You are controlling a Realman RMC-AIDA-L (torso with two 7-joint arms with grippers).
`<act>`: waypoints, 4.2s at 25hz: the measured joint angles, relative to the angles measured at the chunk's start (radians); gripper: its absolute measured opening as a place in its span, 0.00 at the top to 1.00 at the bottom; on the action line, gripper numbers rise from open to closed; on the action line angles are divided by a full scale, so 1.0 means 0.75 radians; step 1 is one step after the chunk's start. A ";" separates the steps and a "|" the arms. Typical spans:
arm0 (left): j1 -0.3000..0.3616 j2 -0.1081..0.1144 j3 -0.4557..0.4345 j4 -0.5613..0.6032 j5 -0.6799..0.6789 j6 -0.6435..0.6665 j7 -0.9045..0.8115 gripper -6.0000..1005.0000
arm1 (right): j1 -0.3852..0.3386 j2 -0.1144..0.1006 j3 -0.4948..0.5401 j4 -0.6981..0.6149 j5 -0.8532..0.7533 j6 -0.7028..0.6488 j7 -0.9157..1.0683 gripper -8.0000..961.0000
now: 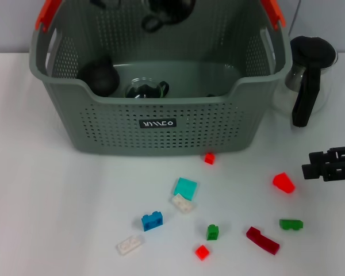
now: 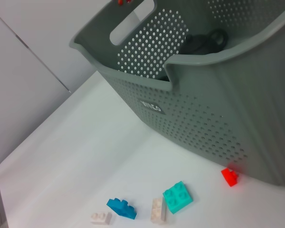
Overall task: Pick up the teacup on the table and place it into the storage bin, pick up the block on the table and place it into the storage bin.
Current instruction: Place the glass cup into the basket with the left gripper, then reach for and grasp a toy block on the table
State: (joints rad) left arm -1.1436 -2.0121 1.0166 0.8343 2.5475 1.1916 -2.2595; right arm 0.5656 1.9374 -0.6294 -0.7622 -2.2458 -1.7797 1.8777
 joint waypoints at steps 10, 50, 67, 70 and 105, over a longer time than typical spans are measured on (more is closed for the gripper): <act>-0.042 -0.161 0.083 -0.168 0.389 -0.425 -0.100 0.95 | 0.001 0.005 -0.001 0.002 0.000 0.005 -0.004 0.29; 0.024 -0.211 0.302 -0.345 0.412 -0.675 -0.163 0.87 | 0.009 0.012 -0.017 0.012 -0.001 0.023 -0.023 0.29; 0.237 -0.202 0.078 0.460 0.118 -0.237 -0.264 0.35 | 0.009 0.003 -0.011 0.012 -0.002 0.014 -0.038 0.29; 0.288 -0.190 -0.090 0.600 -0.256 0.030 -0.113 0.30 | 0.013 0.002 -0.012 0.012 -0.001 0.014 -0.051 0.29; 0.694 -0.216 0.528 0.590 -0.117 0.602 0.310 0.33 | 0.004 0.023 -0.040 0.014 -0.002 -0.069 -0.143 0.28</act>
State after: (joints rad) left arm -0.6232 -2.1741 1.4122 1.2766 2.4595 1.6428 -2.0269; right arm 0.5685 1.9547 -0.6590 -0.7515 -2.2473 -1.8313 1.7702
